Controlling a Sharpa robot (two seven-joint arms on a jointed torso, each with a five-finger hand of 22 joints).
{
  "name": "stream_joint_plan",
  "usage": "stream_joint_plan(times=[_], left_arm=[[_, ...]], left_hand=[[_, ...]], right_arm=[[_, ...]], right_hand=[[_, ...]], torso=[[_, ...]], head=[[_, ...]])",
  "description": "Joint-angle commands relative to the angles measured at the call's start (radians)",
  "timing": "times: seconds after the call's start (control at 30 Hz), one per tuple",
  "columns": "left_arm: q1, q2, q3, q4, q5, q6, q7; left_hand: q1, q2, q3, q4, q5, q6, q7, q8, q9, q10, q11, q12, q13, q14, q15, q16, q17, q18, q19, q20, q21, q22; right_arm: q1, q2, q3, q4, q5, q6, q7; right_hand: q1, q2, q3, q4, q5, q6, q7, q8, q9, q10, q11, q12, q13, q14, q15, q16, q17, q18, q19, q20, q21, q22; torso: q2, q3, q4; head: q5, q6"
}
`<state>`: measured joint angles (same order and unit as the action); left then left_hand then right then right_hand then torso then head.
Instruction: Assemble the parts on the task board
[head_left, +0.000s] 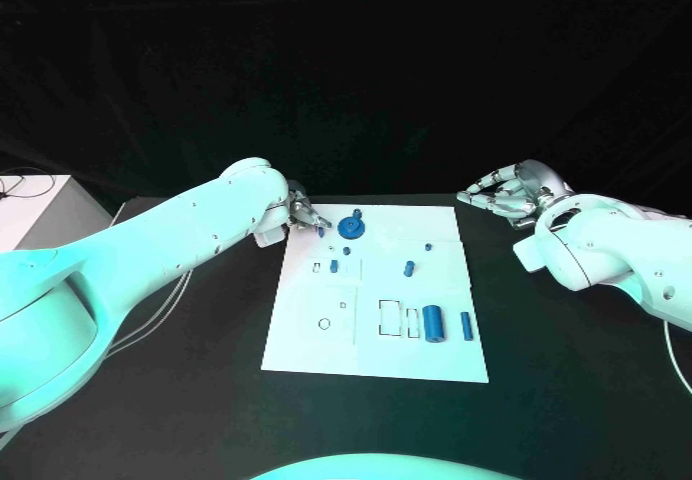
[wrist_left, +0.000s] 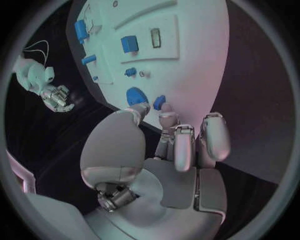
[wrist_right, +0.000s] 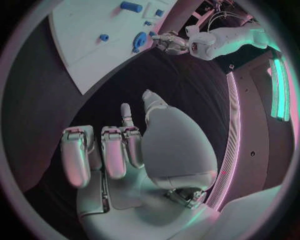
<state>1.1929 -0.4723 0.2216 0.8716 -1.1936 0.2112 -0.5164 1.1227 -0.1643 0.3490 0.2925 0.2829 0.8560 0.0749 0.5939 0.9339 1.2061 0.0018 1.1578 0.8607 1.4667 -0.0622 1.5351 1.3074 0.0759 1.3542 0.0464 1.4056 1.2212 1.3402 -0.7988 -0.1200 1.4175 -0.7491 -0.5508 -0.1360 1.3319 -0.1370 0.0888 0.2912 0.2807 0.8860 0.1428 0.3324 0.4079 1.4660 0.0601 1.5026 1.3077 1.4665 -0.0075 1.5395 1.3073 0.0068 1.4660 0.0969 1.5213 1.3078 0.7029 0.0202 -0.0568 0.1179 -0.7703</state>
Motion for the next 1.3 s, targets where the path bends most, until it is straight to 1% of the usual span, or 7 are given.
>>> stream_joint_plan(times=[0.03, 0.6, 0.8, 0.97, 1.1, 1.2, 1.3], left_arm=[[0.002, 0.002, 0.0, 0.003, 0.013, 0.022, 0.01], [0.002, 0.004, -0.003, -0.002, 0.017, 0.036, 0.009], [0.002, 0.004, -0.004, -0.005, 0.021, 0.025, 0.009], [0.002, 0.004, -0.004, -0.006, 0.038, 0.008, 0.012], [0.002, 0.003, -0.004, -0.007, 0.059, -0.001, 0.016], [0.002, 0.002, -0.004, -0.006, 0.073, -0.006, 0.021], [0.001, 0.0, -0.004, -0.003, 0.084, -0.017, 0.031]], left_hand=[[0.011, -0.002, 0.003, -0.004, 0.006, 0.006, -0.002, -0.004, -0.001, -0.007, 0.0, -0.001, -0.001, 0.08, 0.008, 0.0, 0.202, 0.001, 0.001, 0.005, -0.002, 0.0], [0.034, 0.009, 0.012, -0.005, 0.01, 0.008, -0.004, -0.006, -0.004, -0.009, -0.001, 0.0, -0.002, 0.081, 0.007, 0.001, 0.203, 0.001, 0.0, 0.005, -0.003, 0.001], [0.063, 0.03, 0.034, -0.005, 0.011, 0.008, -0.005, -0.008, -0.007, -0.01, -0.002, 0.0, -0.004, 0.081, 0.006, 0.002, 0.204, 0.001, 0.0, 0.005, -0.003, 0.002], [0.114, 0.056, 0.097, -0.009, 0.012, 0.001, -0.007, -0.009, -0.009, -0.012, -0.005, 0.002, -0.006, 0.08, 0.004, 0.002, 0.203, 0.001, 0.001, 0.003, -0.002, 0.005], [0.14, 0.051, 0.158, -0.015, 0.013, -0.005, -0.007, -0.004, -0.006, -0.013, -0.005, 0.002, -0.009, 0.081, 0.004, 0.002, 0.204, 0.001, 0.0, 0.003, -0.002, 0.006], [0.148, 0.039, 0.217, -0.024, 0.013, -0.01, -0.007, 0.002, -0.001, -0.014, -0.004, 0.002, -0.012, 0.081, 0.004, 0.003, 0.204, 0.001, -0.001, 0.003, -0.002, 0.007], [0.15, 0.03, 0.3, -0.053, 0.01, -0.013, -0.006, 0.02, 0.013, -0.009, -0.006, 0.003, -0.013, 0.081, 0.003, 0.004, 0.206, 0.001, 0.0, 0.002, -0.002, 0.009]], right_arm=[[0.0, 0.002, 0.001, 0.0, -0.008, 0.003, 0.007], [0.0, 0.004, 0.001, -0.001, -0.008, 0.004, 0.007], [0.0, 0.005, 0.001, -0.002, -0.008, 0.004, 0.007], [0.0, 0.005, 0.001, -0.002, -0.008, 0.005, 0.007], [0.0, 0.005, 0.001, -0.003, -0.008, 0.005, 0.007], [0.0, 0.005, 0.001, -0.003, -0.008, 0.006, 0.006], [0.0, 0.006, 0.001, -0.004, -0.008, 0.008, 0.006]], right_hand=[[-0.009, 0.001, 0.004, 0.0, 0.006, -0.01, 0.0, 0.005, 0.001, 0.014, 0.003, -0.003, 0.174, 0.081, -0.003, -0.004, 0.163, 0.008, 0.08, -0.004, -0.006, 0.223], [-0.01, 0.002, 0.005, 0.0, 0.007, -0.01, 0.0, 0.005, 0.003, 0.014, 0.003, -0.004, 0.174, 0.081, -0.003, -0.004, 0.163, 0.008, 0.08, -0.005, -0.007, 0.223], [-0.01, 0.002, 0.005, 0.0, 0.007, -0.01, 0.0, 0.005, 0.003, 0.014, 0.003, -0.004, 0.174, 0.081, -0.003, -0.004, 0.163, 0.008, 0.08, -0.005, -0.007, 0.223], [-0.01, 0.002, 0.006, -0.001, 0.008, -0.011, 0.0, 0.005, 0.004, 0.014, 0.003, -0.003, 0.174, 0.082, -0.003, -0.004, 0.164, 0.008, 0.08, -0.005, -0.007, 0.223], [-0.01, 0.003, 0.007, -0.001, 0.008, -0.011, 0.0, 0.005, 0.005, 0.015, 0.003, -0.003, 0.175, 0.081, -0.003, -0.004, 0.163, 0.008, 0.08, -0.005, -0.007, 0.222], [-0.01, 0.003, 0.007, -0.001, 0.009, -0.011, 0.0, 0.005, 0.005, 0.014, 0.003, -0.003, 0.174, 0.081, -0.003, -0.004, 0.163, 0.008, 0.08, -0.005, -0.007, 0.223], [-0.01, 0.003, 0.007, -0.001, 0.009, -0.011, 0.0, 0.005, 0.005, 0.014, 0.003, -0.003, 0.174, 0.081, -0.003, -0.004, 0.163, 0.008, 0.08, -0.005, -0.007, 0.223]], torso=[[0.001, 0.0003, 0.0005], [0.001, 0.0006, -0.0008], [0.001, 0.0007, -0.0007], [0.001, 0.0006, -0.0008], [0.001, 0.0006, -0.0009], [0.001, 0.0004, -0.0003], [0.001, 0.0004, 0.0]], head=[[0.0, -0.002], [0.001, -0.004], [0.0, -0.005], [-0.001, -0.004], [-0.001, -0.005], [0.0, -0.005], [-0.001, -0.006]])
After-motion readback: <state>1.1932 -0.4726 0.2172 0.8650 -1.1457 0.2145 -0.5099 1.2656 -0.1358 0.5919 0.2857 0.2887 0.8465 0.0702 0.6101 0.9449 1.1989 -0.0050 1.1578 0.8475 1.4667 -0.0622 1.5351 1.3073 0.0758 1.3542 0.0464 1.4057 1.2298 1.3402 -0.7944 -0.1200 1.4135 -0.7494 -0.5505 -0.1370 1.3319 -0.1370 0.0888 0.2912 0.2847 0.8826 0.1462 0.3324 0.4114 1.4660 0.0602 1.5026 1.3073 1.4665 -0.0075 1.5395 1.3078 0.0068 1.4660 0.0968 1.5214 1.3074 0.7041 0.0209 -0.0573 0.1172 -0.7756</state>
